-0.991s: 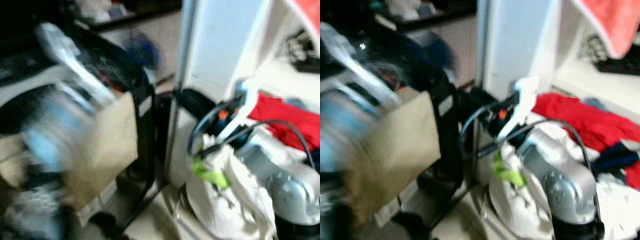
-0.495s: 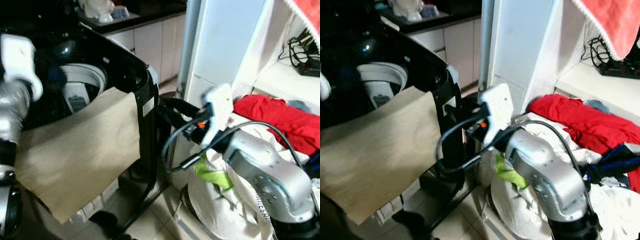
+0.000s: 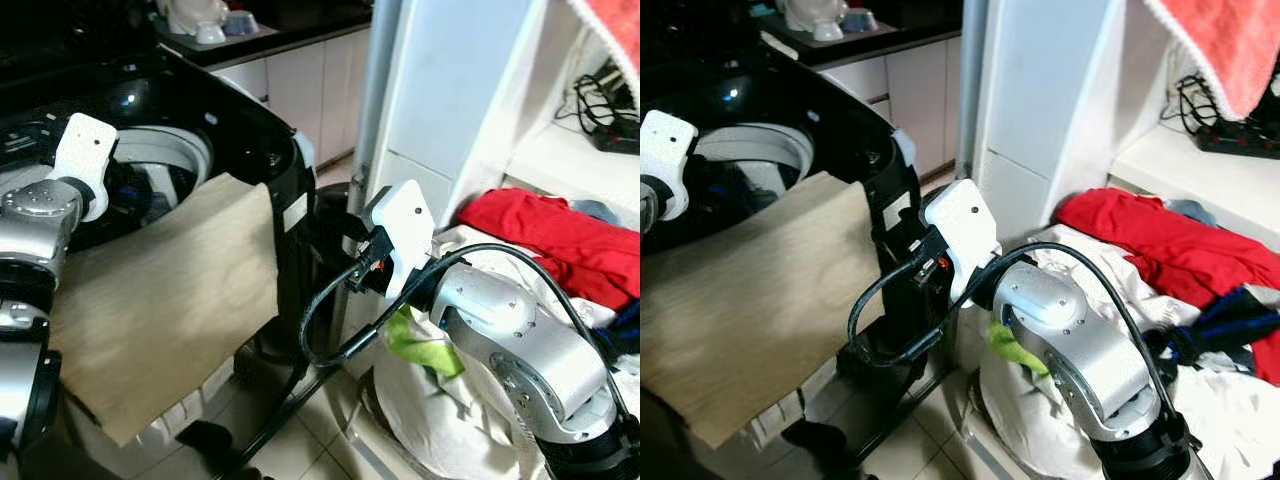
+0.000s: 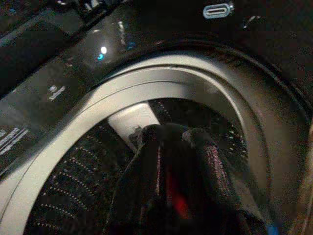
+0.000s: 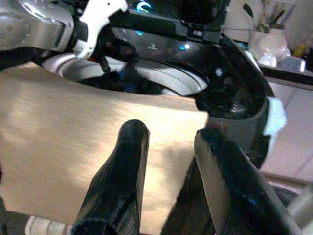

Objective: Clothes washing

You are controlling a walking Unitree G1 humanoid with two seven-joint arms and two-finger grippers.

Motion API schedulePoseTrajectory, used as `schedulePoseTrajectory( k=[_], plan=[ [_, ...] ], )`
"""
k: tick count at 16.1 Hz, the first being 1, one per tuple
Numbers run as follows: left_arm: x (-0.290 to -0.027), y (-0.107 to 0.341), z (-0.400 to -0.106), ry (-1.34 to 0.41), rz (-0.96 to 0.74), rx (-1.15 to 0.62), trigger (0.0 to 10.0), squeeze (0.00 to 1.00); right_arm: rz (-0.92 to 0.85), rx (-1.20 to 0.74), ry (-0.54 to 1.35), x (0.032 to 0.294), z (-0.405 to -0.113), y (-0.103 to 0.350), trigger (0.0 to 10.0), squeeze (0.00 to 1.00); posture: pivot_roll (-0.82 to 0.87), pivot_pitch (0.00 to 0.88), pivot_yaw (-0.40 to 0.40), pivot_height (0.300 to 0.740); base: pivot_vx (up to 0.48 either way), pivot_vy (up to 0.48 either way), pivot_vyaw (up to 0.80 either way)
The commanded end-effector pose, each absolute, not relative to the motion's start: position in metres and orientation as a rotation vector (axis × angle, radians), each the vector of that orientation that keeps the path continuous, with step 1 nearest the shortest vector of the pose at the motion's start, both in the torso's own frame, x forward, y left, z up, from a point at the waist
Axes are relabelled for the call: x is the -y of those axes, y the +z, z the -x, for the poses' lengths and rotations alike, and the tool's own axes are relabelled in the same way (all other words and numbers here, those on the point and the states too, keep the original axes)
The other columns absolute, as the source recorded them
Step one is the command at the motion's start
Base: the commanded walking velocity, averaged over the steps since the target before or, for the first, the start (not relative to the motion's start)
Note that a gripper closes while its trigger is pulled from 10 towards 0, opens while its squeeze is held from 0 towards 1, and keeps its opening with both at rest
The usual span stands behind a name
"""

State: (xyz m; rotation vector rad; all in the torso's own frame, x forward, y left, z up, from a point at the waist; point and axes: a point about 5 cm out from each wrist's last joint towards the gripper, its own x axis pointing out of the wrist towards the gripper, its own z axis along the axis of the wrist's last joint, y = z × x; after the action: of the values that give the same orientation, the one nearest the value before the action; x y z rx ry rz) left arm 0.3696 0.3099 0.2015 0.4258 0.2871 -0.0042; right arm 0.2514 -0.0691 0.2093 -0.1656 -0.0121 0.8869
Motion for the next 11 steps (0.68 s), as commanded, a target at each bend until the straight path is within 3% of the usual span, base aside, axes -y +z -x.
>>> schedulePoseTrajectory(
  k=[1, 7, 8, 9, 10, 11],
  plan=[
    [-0.309, 0.206, -0.373, -0.017, -0.441, -0.279, 10.0, 1.0, 0.18, 0.019, 0.872, 0.071, -0.254, 0.21, 10.0, 0.0, -0.08, 0.0, 0.031, 0.74, 0.0, 0.0, 0.0],
    [-0.311, 0.206, -0.372, -0.091, -0.456, -0.309, 10.0, 1.0, 0.189, -0.012, 0.817, 0.075, -0.256, 0.204, 10.0, 0.0, -0.08, 0.0, 0.039, 0.74, 0.0, 0.0, 0.0],
    [-0.311, 0.215, -0.374, -0.069, -0.514, -0.236, 10.0, 1.0, 0.183, -0.019, 0.67, 0.086, -0.267, 0.203, 10.0, 0.0, -0.08, 0.0, 0.041, 0.74, 0.0, 0.0, 0.0],
    [-0.311, 0.217, -0.374, -0.064, -0.529, -0.219, 10.0, 1.0, 0.182, -0.02, 0.645, 0.088, -0.269, 0.203, 10.0, 0.0, -0.08, 0.0, 0.041, 0.74, 0.0, 0.0, 0.0],
    [-0.3, 0.236, -0.379, -0.097, -0.392, -0.041, 10.0, 0.79, 0.171, -0.04, 0.409, 0.107, -0.283, 0.2, 10.0, 0.0, -0.08, 0.0, 0.048, 0.74, 0.0, 0.0, 0.0],
    [-0.295, 0.244, -0.38, -0.128, -0.311, 0.041, 10.0, 0.0, 0.176, -0.054, 0.308, 0.117, -0.287, 0.198, 10.0, 0.0, -0.08, 0.0, 0.048, 0.74, 0.0, 0.0, 0.0]
  ],
)
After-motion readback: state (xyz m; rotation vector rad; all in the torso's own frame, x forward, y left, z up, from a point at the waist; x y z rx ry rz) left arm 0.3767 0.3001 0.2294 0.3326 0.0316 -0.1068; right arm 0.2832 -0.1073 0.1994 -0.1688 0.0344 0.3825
